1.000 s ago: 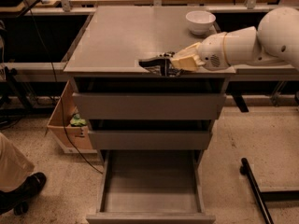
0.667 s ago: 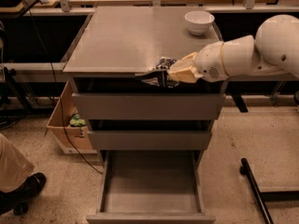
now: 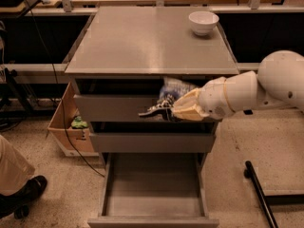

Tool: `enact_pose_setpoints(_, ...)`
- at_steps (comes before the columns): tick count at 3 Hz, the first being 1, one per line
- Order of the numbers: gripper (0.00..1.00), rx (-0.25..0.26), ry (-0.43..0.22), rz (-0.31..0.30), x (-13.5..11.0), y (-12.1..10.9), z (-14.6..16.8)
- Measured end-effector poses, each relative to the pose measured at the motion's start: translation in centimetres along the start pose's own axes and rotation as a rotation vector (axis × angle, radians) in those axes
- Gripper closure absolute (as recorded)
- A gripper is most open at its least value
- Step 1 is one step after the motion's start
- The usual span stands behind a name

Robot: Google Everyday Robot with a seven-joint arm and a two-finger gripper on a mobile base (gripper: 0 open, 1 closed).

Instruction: Place blue chip bag into bottom drawer

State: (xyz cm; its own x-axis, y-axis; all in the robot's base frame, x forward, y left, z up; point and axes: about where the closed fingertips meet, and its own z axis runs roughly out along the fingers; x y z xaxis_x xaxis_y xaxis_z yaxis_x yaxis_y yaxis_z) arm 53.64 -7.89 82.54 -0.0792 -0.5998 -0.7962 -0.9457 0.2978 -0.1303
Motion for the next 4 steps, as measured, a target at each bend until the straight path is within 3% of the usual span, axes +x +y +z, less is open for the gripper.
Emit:
enact_pose_setpoints(1,1.0,-0.025,0.062,-0.004,4.7,1.4,1.5)
enact_pose_setpoints(3,1.0,-0.037,0.051,0.018,5.8,2.2,2.6)
enact_pose_setpoints(4,1.0,-0.08,0.011,0.062,8.6,4.4,7.3)
